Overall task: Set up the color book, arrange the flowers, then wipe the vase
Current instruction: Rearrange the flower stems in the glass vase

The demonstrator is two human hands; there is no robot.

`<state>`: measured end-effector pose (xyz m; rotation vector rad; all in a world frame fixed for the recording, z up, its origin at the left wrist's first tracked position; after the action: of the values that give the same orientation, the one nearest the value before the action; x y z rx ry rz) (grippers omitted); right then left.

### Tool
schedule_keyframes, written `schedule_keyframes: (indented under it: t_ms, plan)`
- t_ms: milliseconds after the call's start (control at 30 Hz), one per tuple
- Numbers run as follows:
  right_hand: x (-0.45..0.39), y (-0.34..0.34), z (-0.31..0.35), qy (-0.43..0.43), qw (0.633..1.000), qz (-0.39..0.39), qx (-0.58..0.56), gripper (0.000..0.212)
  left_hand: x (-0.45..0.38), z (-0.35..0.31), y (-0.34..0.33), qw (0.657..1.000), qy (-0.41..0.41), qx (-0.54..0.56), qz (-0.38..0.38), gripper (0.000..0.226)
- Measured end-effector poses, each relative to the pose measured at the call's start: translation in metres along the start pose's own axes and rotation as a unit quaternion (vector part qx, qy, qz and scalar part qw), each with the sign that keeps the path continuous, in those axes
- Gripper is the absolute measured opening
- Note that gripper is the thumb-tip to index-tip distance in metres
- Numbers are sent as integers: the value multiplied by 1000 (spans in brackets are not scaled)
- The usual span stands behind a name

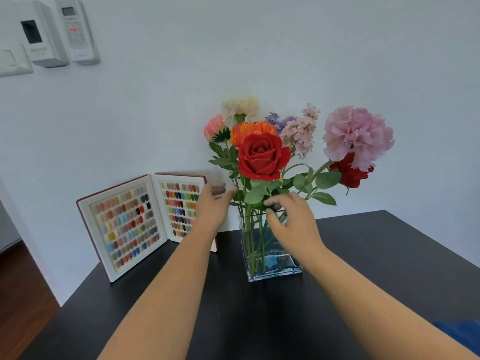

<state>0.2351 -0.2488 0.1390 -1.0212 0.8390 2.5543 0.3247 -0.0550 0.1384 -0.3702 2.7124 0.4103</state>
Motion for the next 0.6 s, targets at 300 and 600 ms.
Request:
schedule_keyframes:
  t_ms: [300,600]
  plan:
    - [-41,6,5,-34,994,-91,52,49,-18,-16,-23,988,35,-104,109,44]
    - [-63,21,-18,-104,987,-118,16,28,-4,-15,-22,987,33,-22,154,16]
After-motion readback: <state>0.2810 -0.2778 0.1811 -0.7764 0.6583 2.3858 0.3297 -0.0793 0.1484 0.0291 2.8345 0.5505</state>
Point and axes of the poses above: each hand's wrist, its own x-axis away from the middle knuckle, its own y-axis out of the back of the hand, z = x × y, the point moved 5 cm from there along -x, towards the middle knuckle
